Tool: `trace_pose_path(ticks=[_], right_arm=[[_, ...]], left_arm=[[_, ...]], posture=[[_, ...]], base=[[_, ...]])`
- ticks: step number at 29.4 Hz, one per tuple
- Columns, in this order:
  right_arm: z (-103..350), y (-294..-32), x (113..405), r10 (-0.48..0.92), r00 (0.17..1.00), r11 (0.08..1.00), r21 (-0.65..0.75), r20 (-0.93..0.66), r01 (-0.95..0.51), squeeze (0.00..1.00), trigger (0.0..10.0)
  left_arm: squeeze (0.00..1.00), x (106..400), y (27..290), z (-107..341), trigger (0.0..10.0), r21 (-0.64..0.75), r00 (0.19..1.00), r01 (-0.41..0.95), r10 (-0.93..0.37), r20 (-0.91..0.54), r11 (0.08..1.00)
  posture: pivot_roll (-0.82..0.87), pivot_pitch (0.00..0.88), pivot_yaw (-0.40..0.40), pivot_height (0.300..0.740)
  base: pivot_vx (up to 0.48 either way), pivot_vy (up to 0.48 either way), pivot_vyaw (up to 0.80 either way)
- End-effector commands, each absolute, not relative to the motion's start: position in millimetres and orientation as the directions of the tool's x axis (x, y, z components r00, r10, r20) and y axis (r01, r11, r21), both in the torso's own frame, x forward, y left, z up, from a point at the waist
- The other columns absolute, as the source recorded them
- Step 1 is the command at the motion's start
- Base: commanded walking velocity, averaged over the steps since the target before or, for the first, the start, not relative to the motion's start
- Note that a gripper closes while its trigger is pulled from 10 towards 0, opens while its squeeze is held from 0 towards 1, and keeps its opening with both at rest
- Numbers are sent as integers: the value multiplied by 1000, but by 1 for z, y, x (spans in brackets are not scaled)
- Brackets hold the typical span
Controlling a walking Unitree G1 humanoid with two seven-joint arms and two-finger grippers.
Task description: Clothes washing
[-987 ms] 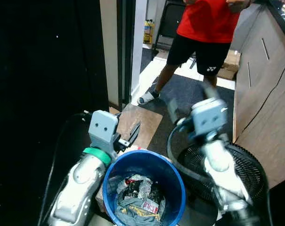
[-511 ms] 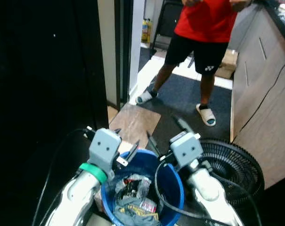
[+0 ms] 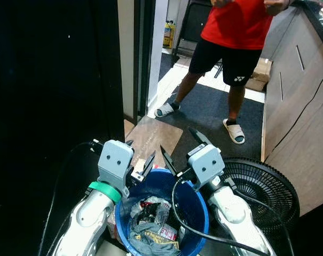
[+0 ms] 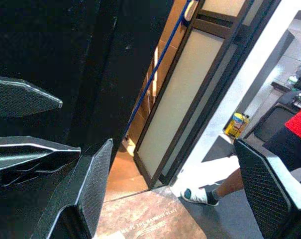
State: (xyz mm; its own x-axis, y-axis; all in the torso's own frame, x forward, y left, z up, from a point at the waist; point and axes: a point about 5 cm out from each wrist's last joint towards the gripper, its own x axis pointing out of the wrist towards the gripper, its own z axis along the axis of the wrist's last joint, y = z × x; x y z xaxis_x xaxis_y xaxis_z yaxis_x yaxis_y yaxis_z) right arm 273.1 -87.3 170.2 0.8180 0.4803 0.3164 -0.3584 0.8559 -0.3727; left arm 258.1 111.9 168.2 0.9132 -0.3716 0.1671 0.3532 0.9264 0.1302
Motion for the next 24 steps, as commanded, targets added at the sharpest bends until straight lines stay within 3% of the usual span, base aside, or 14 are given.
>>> trace_pose_path(ticks=[1,9,14,15,17,18,21,22,23,24], right_arm=[[168,-92,272,462,832,867,-353,306,-351,0,10000],[164,-95,274,438,851,881,-330,292,-340,0,10000],[152,-110,279,349,904,923,-259,248,-285,0,10000],[146,-123,281,283,933,945,-229,224,-232,0,10000],[146,-123,281,283,933,945,-229,224,-232,0,10000],[136,-143,282,188,963,968,-202,192,-149,0,10000],[136,-143,282,188,963,968,-202,192,-149,0,10000],[127,-164,282,85,984,981,-185,159,-55,0,10000],[127,-164,282,85,984,981,-185,159,-55,0,10000],[116,-186,279,-38,992,980,-191,119,61,0,10000]], left_arm=[[0,258,110,165,10000,139,914,358,-377,153,923],[0,258,109,162,10000,137,914,361,-379,143,922],[0,263,111,155,10000,72,930,344,-351,112,936],[0,266,116,150,10000,37,942,323,-325,88,946],[0,266,116,150,10000,37,942,323,-325,88,946],[0,268,125,142,10000,49,951,302,-304,52,952],[0,268,125,142,10000,49,951,302,-304,52,952],[0,270,136,134,10000,67,962,271,-273,18,960],[0,270,136,134,10000,67,962,271,-273,18,960],[0,273,154,125,10000,90,979,204,-203,-20,975]], posture=[[103,2,-36,740],[98,1,-33,740],[87,0,-24,740],[86,0,-20,740],[86,0,-20,740],[82,0,-9,740],[82,0,-9,740],[79,0,2,740],[79,0,2,740],[75,0,12,740]], base=[[0,0,0],[0,0,0],[0,0,0],[0,0,0],[0,0,0],[0,0,0],[0,0,0],[0,0,0],[0,0,0],[0,0,0]])
